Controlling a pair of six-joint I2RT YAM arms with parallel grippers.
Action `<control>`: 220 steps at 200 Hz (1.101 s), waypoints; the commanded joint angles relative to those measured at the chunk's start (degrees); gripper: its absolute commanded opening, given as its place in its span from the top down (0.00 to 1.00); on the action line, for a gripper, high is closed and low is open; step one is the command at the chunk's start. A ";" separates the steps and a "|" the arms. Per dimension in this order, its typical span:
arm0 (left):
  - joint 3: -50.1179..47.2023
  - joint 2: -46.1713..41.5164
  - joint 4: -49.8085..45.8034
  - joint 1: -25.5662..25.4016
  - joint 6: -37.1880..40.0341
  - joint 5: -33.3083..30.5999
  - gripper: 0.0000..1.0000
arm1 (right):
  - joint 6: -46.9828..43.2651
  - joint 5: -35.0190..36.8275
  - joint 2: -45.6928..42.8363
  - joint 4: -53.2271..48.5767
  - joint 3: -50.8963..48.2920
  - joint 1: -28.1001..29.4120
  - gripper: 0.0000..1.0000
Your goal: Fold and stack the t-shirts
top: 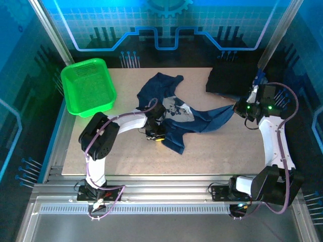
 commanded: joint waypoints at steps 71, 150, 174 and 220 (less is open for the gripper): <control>7.37 -33.17 -12.28 16.05 3.77 -5.26 1.00 | 3.07 -8.81 -0.29 1.26 7.35 -2.87 1.00; 38.69 -39.91 -21.69 33.49 10.70 -3.64 1.00 | 5.55 -12.52 0.38 -1.32 25.29 -3.68 1.00; 46.77 -38.38 -21.71 35.39 12.34 -3.65 1.00 | 6.02 -13.68 0.22 -1.89 30.40 -3.76 1.00; 58.95 -35.64 -17.05 35.91 14.01 -2.08 1.00 | 6.29 -13.92 -2.64 -4.34 40.00 -4.45 1.00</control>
